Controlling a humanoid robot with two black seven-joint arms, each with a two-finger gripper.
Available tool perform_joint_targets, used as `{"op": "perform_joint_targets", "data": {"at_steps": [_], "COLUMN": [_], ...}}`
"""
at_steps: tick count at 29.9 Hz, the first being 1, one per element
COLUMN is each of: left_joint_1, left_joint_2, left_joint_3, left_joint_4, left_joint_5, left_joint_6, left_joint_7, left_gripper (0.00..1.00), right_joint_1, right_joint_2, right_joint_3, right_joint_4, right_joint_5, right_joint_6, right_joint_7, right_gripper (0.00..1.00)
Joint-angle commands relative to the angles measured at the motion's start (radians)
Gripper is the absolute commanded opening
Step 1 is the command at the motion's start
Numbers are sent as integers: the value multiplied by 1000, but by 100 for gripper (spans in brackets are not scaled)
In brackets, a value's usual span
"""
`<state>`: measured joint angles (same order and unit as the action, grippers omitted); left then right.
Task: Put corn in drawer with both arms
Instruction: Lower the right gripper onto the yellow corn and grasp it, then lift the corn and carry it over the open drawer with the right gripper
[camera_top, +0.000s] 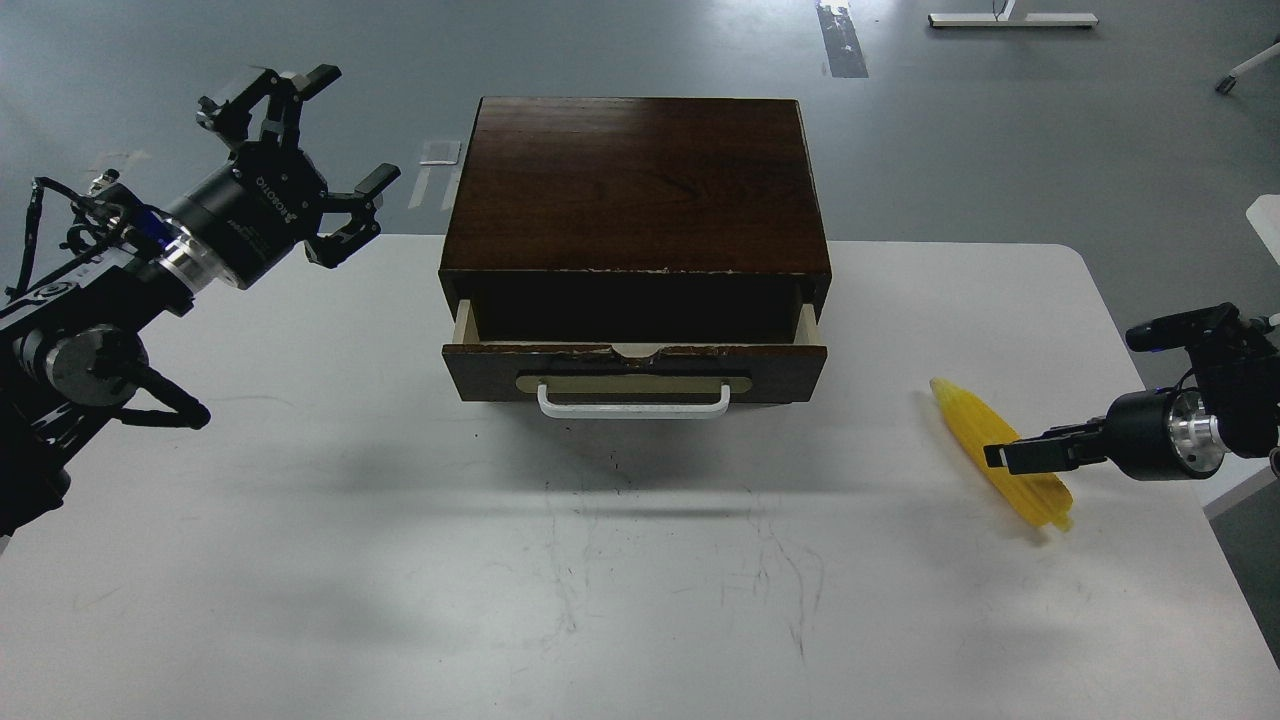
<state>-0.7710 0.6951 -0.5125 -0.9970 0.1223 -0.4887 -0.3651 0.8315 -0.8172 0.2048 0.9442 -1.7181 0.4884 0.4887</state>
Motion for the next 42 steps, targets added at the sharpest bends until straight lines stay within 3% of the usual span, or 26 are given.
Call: {"op": "perform_joint_targets", "data": {"at_steps": [1, 7, 9, 10, 13, 16, 18, 21, 26, 34, 39, 42], "left_joint_1": [2, 2, 2, 2, 2, 1, 1, 1, 1, 1, 1, 1], "left_joint_2": [1, 3, 3, 3, 3, 3, 1, 3, 3, 1, -6, -6], "left_joint_3": [0, -1, -1, -1, -1, -3, -3, -4, -11, -14, -14, -14], "left_joint_4": [0, 0, 0, 0, 0, 0, 0, 0, 0, 0, 0, 0], "left_joint_5": [0, -1, -1, -1, -1, -1, -1, -1, -1, -1, -1, 0], "left_joint_6": [0, 0, 0, 0, 0, 0, 0, 0, 0, 0, 0, 0], "left_joint_7": [-2, -2, -2, -2, -2, -2, -2, -2, -2, -2, -2, -2], "left_gripper": [98, 98, 98, 98, 98, 98, 98, 98, 98, 98, 98, 98], "right_joint_1": [1, 3, -3, -3, 1, 8, 12, 23, 116, 423, 592, 728], "right_joint_2": [33, 53, 61, 63, 63, 63, 63, 55, 26, -23, 7, 99], "right_joint_3": [-18, -47, -47, -47, -47, -47, -47, -44, -42, -45, -64, -177], "right_joint_4": [-39, -56, -56, -56, -56, -54, -53, -51, -33, 79, 137, 168], "right_joint_5": [0, 2, 2, 2, 3, 5, 5, 8, 18, 34, 46, 45], "right_joint_6": [0, 0, 0, 0, 0, 0, 0, 0, 0, 0, 0, 0], "right_joint_7": [0, 0, 0, 0, 0, 0, 0, 0, 0, 0, 0, 0], "right_gripper": [100, 93, 83, 69, 50, 34, 29, 24, 24, 24, 24, 24]}}
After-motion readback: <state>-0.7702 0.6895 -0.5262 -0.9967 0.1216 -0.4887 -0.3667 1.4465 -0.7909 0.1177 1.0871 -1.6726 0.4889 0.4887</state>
